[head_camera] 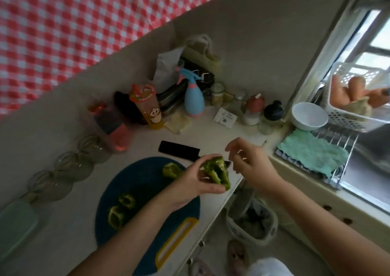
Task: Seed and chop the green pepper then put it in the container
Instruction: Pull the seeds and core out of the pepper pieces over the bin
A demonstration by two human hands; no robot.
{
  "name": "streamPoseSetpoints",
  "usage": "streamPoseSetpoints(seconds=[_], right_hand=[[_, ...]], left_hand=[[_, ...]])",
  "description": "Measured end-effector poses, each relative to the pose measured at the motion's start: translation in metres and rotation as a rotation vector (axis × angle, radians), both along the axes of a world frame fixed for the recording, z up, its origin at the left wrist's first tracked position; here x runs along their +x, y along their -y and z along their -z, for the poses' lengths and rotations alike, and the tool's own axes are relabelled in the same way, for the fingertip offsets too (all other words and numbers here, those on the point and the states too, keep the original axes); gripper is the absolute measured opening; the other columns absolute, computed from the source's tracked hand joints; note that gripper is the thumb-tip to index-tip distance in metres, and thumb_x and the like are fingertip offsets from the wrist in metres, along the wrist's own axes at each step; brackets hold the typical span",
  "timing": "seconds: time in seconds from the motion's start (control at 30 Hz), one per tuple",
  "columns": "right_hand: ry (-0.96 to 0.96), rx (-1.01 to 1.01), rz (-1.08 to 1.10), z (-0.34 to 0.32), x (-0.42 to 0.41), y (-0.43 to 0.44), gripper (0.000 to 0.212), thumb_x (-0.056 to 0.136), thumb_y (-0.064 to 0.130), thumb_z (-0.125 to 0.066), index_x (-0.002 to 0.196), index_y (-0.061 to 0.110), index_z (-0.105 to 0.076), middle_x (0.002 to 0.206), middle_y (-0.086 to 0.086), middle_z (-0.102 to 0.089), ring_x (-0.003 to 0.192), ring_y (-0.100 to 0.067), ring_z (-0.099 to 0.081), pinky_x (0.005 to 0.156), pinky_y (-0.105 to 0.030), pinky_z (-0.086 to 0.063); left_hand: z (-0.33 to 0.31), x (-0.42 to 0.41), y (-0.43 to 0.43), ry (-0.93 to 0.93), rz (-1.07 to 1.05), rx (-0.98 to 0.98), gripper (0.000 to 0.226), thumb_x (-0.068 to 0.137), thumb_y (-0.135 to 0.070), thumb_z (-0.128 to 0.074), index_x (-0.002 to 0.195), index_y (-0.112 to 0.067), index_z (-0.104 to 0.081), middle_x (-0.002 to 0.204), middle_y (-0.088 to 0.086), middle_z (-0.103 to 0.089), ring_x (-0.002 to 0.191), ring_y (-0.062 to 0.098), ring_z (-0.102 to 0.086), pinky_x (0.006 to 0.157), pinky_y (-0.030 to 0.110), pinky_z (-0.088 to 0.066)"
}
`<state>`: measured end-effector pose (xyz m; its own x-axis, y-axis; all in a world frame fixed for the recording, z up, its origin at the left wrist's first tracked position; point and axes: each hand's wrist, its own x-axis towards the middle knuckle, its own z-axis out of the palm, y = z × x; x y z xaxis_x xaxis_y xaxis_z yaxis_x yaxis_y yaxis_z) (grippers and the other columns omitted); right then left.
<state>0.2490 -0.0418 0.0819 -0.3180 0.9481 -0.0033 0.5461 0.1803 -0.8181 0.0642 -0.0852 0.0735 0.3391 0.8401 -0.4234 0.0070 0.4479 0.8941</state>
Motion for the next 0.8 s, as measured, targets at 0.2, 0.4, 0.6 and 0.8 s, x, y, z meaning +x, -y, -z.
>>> streamPoseSetpoints(seconds=[0.2,0.4,0.6,0.8], right_hand=[[0.096,-0.185,0.052,-0.001,0.068,0.017,0.011,0.09,0.027,-0.056,0.095,0.037,-0.055,0.091,0.009,-0.062,0.077,-0.003,-0.064,0.067,-0.029,-0.058],[0.253,-0.376,0.18,0.017,0.12,0.025,0.03,0.081,0.032,-0.071,0.104,0.032,-0.052,0.094,0.014,-0.059,0.081,0.0,-0.058,0.065,-0.018,-0.05],[0.4,-0.368,0.41,0.045,0.139,0.028,0.014,0.077,0.023,-0.073,0.083,0.016,-0.063,0.075,0.004,-0.062,0.072,-0.015,-0.059,0.058,-0.022,-0.045],[0.421,-0.407,0.497,0.064,0.14,0.03,0.009,0.076,0.02,-0.071,0.074,0.014,-0.065,0.074,-0.004,-0.064,0.072,-0.02,-0.059,0.059,-0.027,-0.039]], left_hand=[[0.028,0.076,-0.018,-0.116,0.175,0.032,0.076,0.067,-0.009,-0.081,0.128,-0.035,-0.044,0.121,-0.003,-0.061,0.113,0.011,-0.059,0.099,0.033,-0.048],[0.055,0.136,-0.027,-0.175,0.242,0.055,0.08,0.062,-0.017,-0.085,0.127,-0.043,-0.046,0.123,-0.009,-0.059,0.114,0.011,-0.058,0.101,0.038,-0.047],[0.071,0.175,-0.031,-0.201,0.263,0.039,0.075,0.068,-0.013,-0.081,0.126,-0.045,-0.046,0.126,-0.005,-0.056,0.115,0.013,-0.056,0.1,0.039,-0.047],[0.087,0.188,-0.03,-0.194,0.24,0.012,0.072,0.075,-0.005,-0.075,0.134,-0.034,-0.046,0.126,-0.003,-0.058,0.115,0.011,-0.056,0.101,0.03,-0.046]])
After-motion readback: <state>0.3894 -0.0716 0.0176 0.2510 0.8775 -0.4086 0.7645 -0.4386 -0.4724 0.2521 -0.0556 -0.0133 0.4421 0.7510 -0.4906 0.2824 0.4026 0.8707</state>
